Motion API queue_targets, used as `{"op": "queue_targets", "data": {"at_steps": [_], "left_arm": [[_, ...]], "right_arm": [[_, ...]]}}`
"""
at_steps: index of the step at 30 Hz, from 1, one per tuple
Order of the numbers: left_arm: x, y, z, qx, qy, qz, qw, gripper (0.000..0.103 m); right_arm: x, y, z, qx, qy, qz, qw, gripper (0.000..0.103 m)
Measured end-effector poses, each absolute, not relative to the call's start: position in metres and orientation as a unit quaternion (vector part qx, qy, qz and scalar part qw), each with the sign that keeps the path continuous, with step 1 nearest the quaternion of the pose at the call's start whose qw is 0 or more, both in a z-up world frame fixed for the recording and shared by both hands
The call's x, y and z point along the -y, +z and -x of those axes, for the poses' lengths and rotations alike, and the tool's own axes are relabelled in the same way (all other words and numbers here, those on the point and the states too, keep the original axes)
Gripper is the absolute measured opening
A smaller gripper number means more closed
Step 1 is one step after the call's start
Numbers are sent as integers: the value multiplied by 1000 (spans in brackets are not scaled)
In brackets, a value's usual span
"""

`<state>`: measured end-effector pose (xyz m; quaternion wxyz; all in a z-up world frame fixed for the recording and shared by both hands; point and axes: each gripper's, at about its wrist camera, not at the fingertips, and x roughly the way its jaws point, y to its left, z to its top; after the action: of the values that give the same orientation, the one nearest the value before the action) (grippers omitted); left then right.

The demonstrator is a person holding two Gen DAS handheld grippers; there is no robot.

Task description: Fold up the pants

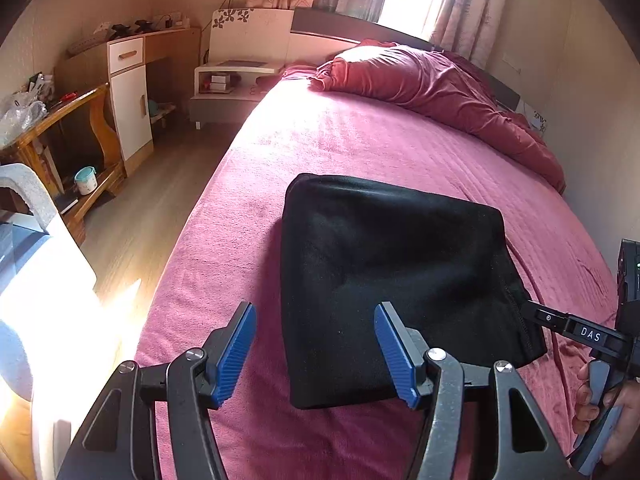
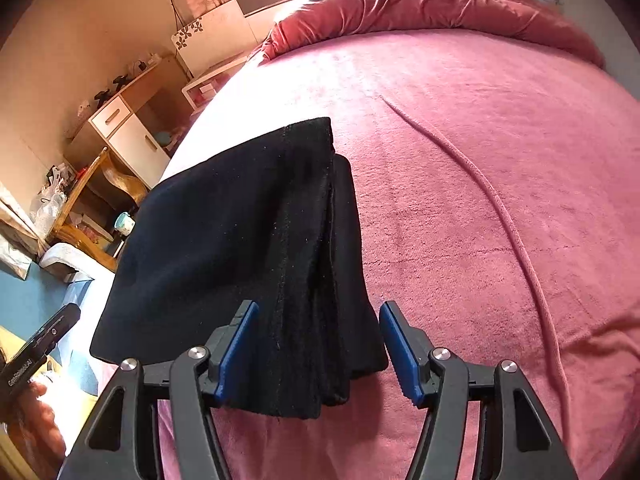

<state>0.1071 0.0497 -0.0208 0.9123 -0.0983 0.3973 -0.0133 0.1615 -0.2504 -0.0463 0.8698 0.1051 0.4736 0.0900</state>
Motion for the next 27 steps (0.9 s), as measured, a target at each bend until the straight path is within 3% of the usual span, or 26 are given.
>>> {"op": "queue_targets", "data": {"at_steps": [27], "left_arm": [[-36,-10,9,-354,20,101,929,63]], "right_arm": [[172,7,-11,-355,-9,27,934,77]]}}
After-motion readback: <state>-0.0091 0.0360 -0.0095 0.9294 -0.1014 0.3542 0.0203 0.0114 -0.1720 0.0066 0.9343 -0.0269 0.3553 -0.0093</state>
